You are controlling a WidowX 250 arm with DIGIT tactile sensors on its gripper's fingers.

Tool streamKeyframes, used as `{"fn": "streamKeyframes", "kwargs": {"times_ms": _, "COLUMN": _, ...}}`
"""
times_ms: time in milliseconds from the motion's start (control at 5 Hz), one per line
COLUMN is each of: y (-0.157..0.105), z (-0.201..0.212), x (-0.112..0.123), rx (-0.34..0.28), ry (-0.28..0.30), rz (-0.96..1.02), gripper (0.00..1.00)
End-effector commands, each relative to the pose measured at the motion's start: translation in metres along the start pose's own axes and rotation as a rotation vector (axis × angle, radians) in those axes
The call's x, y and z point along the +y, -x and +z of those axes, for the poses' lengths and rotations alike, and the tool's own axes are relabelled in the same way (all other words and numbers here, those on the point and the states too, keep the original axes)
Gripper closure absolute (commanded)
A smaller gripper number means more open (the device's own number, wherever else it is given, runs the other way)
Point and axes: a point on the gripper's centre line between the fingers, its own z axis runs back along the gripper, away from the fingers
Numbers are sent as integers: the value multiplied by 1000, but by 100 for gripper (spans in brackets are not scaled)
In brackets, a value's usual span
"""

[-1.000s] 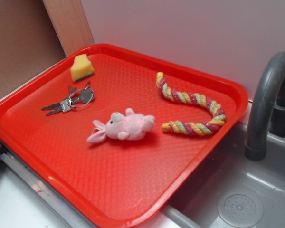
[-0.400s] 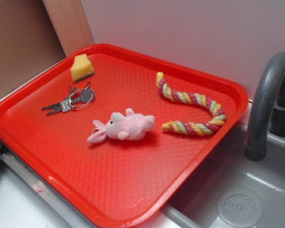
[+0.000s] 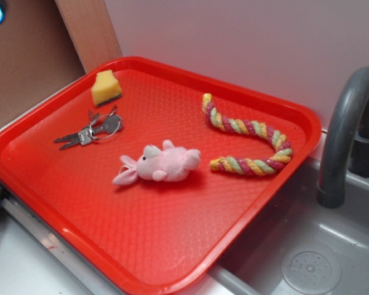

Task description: Grab the pink bunny.

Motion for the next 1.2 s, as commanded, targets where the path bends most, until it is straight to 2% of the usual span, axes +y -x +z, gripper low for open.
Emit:
{"fn": "streamKeyframes", "kwargs": {"times_ms": 0, "y": -79, "z": -11, "x": -21, "rx": -77, "ry": 47, "rz": -172, "gripper": 0}}
{"fn": "streamKeyframes", "kwargs": {"times_ms": 200, "y": -101, "z": -47, "x": -22, "rx": -40, "ry": 53, "rz": -168, "gripper": 0}}
{"fn": "streamKeyframes", "kwargs": {"times_ms": 400, "y": -108, "z": -83, "x": -31, "rx": -4, "ry": 73, "rz": -259, "gripper": 0}}
{"fn": "streamKeyframes", "kwargs": {"times_ms": 600, "y": -101, "z": -115, "x": -47, "rx": 35, "ry": 113, "rz": -360, "gripper": 0}}
{"fn": "streamKeyframes", "kwargs": {"times_ms": 800, "y": -93, "z": -137, "x": -57, "rx": 50, "ry": 132, "rz": -475, "gripper": 0}}
{"fn": "streamKeyframes", "kwargs": {"times_ms": 1000, "y": -84, "z": -166, "x": -55, "rx": 97, "ry": 168, "rz": -444, "gripper": 0}}
